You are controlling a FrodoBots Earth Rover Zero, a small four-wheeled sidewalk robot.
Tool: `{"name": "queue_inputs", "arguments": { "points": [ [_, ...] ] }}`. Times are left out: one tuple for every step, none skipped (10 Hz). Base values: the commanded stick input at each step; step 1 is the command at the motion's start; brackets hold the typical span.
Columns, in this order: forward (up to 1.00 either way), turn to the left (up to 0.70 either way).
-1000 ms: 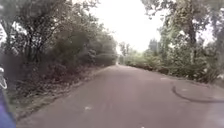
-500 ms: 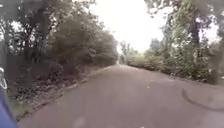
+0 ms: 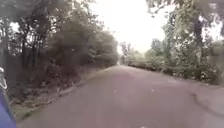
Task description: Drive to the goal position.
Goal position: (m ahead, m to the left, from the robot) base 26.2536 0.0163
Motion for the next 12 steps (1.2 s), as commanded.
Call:
{"name": "queue_inputs", "arguments": {
  "points": [
    [0.7,-0.01],
    [0.7,-0.01],
    [0.7,-0.01],
    [0.7,-0.01],
    [0.7,-0.01],
    [0.7,-0.01],
    [0.7,-0.01],
    [0.7,-0.01],
    [0.7,-0.01],
    [0.7,-0.01],
    [0.7,-0.01],
    [0.7,-0.01]
  ]
}}
